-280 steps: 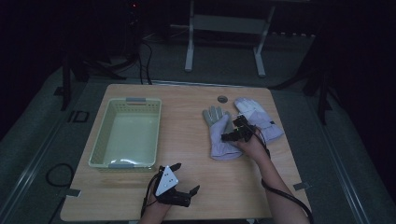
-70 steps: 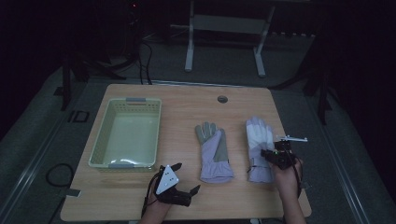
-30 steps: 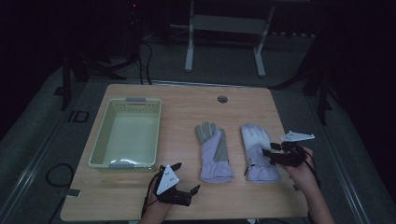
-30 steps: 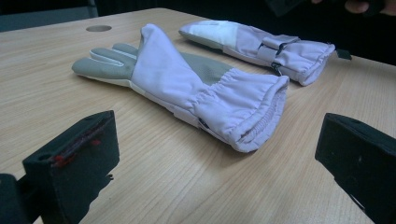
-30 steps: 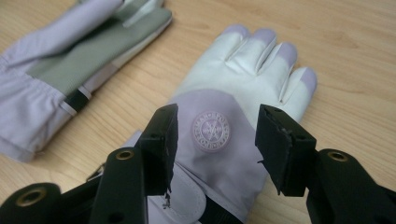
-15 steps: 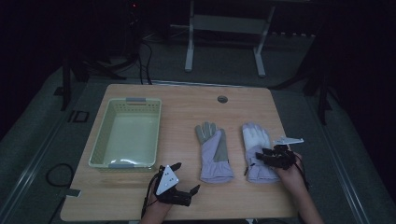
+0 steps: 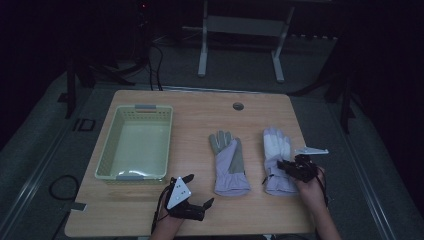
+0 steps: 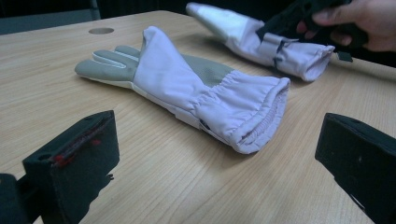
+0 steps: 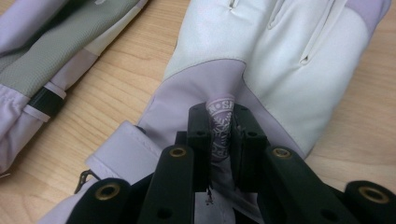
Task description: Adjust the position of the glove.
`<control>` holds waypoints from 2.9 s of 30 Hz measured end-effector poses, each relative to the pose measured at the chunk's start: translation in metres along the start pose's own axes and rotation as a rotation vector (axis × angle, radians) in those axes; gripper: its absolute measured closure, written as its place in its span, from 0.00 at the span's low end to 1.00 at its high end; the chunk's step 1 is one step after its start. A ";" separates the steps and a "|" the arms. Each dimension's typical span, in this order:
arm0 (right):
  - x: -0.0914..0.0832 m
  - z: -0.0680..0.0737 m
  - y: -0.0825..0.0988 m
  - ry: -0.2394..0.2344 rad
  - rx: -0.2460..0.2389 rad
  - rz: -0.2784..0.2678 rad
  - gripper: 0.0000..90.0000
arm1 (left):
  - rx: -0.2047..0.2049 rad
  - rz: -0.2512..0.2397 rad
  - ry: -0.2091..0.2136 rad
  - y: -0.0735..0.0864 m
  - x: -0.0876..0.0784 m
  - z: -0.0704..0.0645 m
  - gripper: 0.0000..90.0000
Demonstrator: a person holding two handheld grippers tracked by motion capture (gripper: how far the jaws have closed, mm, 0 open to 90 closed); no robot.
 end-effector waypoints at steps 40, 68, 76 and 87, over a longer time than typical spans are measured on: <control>-0.015 0.154 -0.103 -0.090 -0.143 0.052 0.89 | -0.005 -0.005 0.008 0.000 0.000 0.001 0.00; 0.084 0.140 -0.075 -0.016 -0.142 0.247 0.86 | -0.015 -0.001 0.009 0.000 0.000 0.002 0.00; 0.077 0.136 -0.080 -0.068 -0.178 0.199 0.59 | -0.021 0.002 0.009 0.000 0.000 0.002 0.00; 0.056 0.123 -0.079 -0.124 -0.169 0.090 0.15 | -0.030 0.013 0.022 0.000 0.001 0.004 0.00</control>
Point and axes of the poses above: each handheld gripper's, and its own axes: x roughly forward along the jaws, y roughly out of its underside, z roughly to its left, the point moved 1 cm from there along x, roughly forward along the jaws, and after that the axes turned 9 degrees about -y, right-handed, at the moved point
